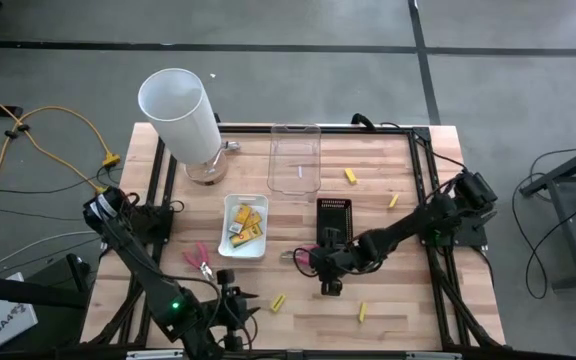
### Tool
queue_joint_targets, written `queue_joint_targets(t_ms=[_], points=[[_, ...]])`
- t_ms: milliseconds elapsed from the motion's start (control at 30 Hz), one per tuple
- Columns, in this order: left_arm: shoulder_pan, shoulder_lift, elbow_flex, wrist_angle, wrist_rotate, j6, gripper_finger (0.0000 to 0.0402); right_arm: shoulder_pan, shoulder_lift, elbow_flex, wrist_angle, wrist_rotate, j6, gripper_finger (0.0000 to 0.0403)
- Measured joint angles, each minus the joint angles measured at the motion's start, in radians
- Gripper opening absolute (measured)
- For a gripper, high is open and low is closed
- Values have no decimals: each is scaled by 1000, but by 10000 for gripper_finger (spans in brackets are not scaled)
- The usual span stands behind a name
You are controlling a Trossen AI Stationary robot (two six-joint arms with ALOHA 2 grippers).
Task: Pick & Place School Supplies
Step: Put the right hole puncher into the transparent bin
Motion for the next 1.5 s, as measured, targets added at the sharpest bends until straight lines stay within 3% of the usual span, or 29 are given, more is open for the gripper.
queue_joint_targets(t_ms=[267, 667, 1200, 1500], points=[[0, 0, 0, 21, 0, 8, 119, 0, 81, -1, 13, 63, 17, 193], [1, 0, 0, 32, 6, 8, 119, -6, 149, 2, 32, 65, 57, 188], [3, 0, 0, 34, 8, 8, 120, 3, 152, 1, 54, 60, 30, 41], [3, 0, 0, 34, 8, 7, 120, 30, 118, -1, 68, 71, 4, 44]])
